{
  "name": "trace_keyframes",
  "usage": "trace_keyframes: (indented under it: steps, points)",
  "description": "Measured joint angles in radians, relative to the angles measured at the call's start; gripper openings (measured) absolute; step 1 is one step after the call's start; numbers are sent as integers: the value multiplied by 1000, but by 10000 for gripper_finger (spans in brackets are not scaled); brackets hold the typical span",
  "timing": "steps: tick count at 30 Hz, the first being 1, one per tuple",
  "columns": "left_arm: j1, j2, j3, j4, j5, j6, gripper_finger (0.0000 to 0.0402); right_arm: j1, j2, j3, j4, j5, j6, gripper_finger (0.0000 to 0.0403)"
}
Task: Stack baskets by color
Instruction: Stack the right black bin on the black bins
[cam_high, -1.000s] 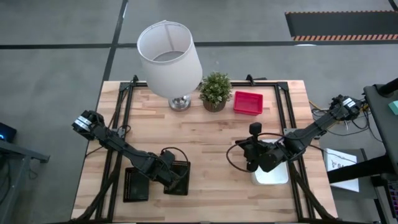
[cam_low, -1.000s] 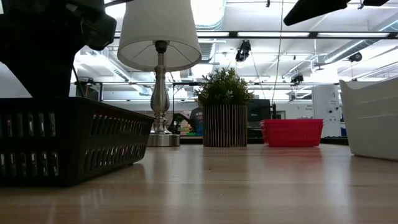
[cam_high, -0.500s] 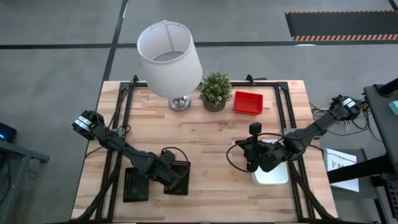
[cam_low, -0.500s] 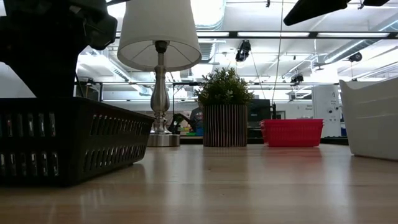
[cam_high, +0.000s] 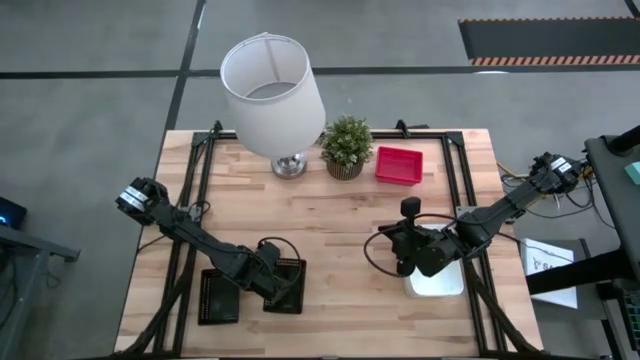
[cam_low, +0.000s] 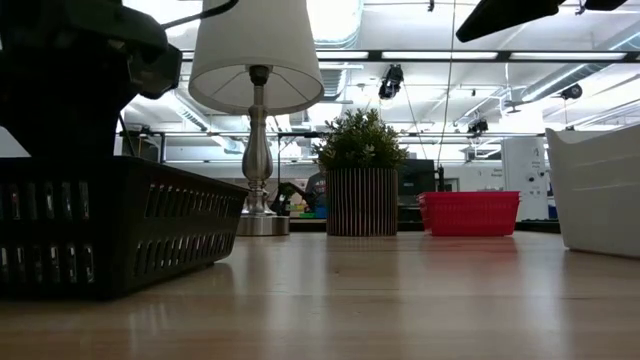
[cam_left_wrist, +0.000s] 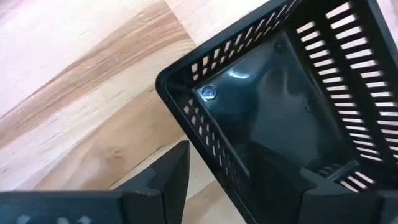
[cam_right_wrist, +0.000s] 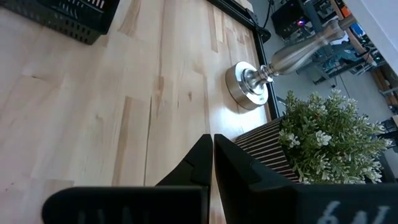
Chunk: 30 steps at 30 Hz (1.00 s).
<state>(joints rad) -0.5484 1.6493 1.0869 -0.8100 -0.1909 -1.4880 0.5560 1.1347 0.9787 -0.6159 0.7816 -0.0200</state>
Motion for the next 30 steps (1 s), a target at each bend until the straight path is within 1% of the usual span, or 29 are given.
trace_keyframes:
  steps: [11, 14, 18, 23, 28, 30]
  points:
    - [0, 0, -17, 10, 1, -2, 143, 0, 0, -1, 0, -4, 0, 9]
    - [0, 0, -29, 26, 2, -2, 136, 0, 0, -1, 0, -4, 1, 9]
    - [0, 0, -43, 62, 3, -2, 109, 0, 0, -1, 0, -4, 1, 9]
    - [0, 0, -50, 95, 3, -2, 64, 0, 0, -1, 0, -3, 1, 9]
    - [0, 0, -50, 97, 3, -2, 18, 0, 0, -1, 0, -4, 4, 9]
    - [0, 0, -51, 96, 3, -1, 5, 0, 0, -1, -1, -4, 10, 9]
